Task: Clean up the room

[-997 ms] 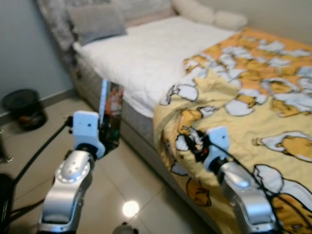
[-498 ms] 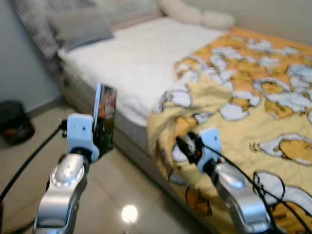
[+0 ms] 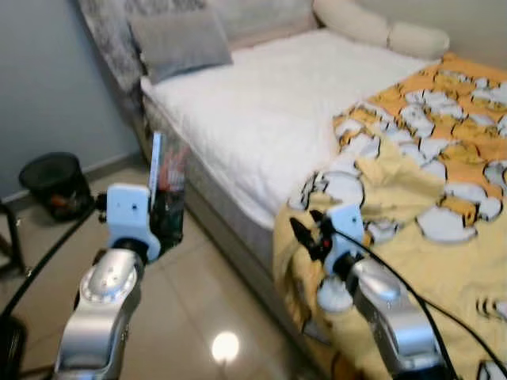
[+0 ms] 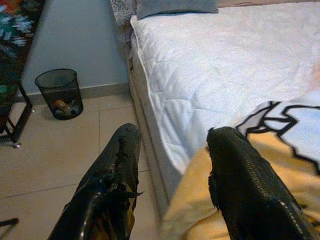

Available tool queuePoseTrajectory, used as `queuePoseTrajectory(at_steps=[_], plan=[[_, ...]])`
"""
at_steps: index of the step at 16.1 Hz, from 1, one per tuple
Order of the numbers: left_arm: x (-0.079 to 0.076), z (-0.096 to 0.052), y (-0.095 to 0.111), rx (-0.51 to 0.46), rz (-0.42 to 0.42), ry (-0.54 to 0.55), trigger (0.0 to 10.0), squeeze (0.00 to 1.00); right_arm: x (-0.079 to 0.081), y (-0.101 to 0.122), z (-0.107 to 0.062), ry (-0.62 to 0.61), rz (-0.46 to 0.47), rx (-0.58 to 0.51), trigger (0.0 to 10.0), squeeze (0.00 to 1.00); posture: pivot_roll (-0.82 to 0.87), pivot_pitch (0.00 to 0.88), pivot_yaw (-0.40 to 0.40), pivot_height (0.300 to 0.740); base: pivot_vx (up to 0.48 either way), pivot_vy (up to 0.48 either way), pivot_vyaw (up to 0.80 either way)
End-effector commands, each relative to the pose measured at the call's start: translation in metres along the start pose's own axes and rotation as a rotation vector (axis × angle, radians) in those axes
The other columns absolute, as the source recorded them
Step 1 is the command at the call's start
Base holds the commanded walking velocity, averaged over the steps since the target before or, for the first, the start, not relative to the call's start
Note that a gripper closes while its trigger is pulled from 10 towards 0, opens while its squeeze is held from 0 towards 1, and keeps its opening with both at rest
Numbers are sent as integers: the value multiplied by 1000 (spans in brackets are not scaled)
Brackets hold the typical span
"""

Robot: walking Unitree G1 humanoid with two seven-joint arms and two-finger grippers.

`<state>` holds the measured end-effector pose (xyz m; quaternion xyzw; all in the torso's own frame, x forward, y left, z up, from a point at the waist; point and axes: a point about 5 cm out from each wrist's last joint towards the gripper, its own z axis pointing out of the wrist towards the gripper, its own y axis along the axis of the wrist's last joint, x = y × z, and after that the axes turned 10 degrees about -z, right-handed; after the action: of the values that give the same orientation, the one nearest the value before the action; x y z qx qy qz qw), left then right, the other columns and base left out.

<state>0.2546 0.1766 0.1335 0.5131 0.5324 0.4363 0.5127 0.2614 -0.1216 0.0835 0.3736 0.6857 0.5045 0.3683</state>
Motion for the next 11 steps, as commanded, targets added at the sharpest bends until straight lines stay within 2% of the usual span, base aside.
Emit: queuePoseTrajectory(at_steps=[1,3,9,11], plan=[[-8,0,9,-42,5,-34,10000,0,-2,2,0,0,-16,-7,10000,0,70,0,6,740,424,0,0],[-7,-1,9,-42,6,-30,10000,0,3,3,2,46,-48,-16,10000,0,75,0,4,740,424,0,0],[-4,-1,9,-39,11,-23,10000,0,4,4,3,54,-51,-27,10000,0,77,0,6,740,425,0,793],[-5,-1,9,-35,11,-27,10000,0,3,4,2,48,-50,-27,10000,0,73,0,6,740,424,0,0]])
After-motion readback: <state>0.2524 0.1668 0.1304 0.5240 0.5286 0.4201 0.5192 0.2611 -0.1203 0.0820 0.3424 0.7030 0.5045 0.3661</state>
